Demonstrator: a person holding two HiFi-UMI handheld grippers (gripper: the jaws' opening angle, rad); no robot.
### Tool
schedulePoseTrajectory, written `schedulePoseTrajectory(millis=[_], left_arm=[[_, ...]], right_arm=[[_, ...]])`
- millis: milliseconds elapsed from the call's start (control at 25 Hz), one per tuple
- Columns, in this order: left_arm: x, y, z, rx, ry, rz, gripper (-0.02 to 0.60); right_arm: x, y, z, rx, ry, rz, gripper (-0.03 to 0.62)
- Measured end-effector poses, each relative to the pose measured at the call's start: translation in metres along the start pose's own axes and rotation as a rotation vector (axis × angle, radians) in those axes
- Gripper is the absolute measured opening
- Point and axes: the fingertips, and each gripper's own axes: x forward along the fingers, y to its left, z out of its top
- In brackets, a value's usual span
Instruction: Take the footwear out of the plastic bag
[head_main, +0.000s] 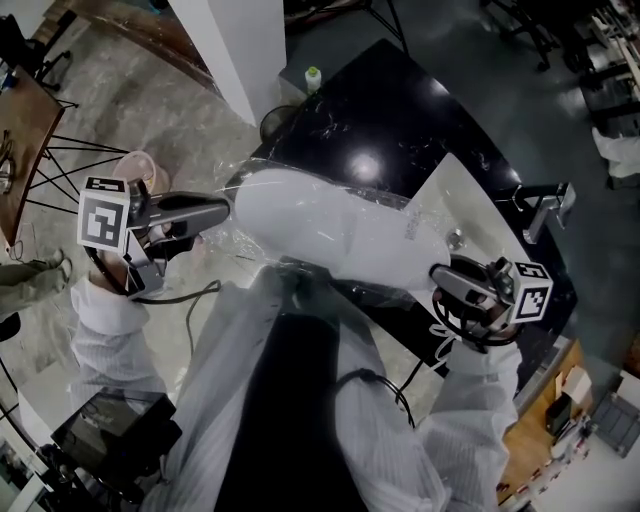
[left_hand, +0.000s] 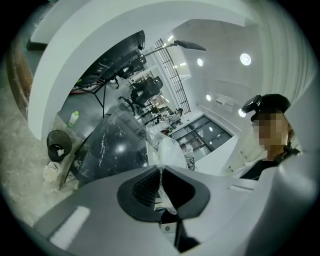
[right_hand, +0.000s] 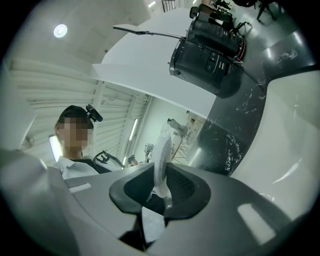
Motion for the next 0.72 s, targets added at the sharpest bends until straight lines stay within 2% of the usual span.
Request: schedulePoseTrajectory(millis=[320, 520, 720], left_arm=[[-0.03, 0.017, 0.013, -0.003, -0.088, 0.069, 0.006], [-0.052, 0.028, 0.02, 0.025, -0.124, 0.191, 0.006], [-0.06, 0.04, 0.025, 0.087, -0.168, 0.374, 0.006]], right_arm=[[-0.043, -0.011, 0.0, 0.02, -0.103, -0.096, 0.074], [-0.075, -0.013, 0.004, 0.005, -0.202, -0.285, 0.072], [-0.1, -0.017, 0.012, -0.102, -0.332, -0.504, 0.074]])
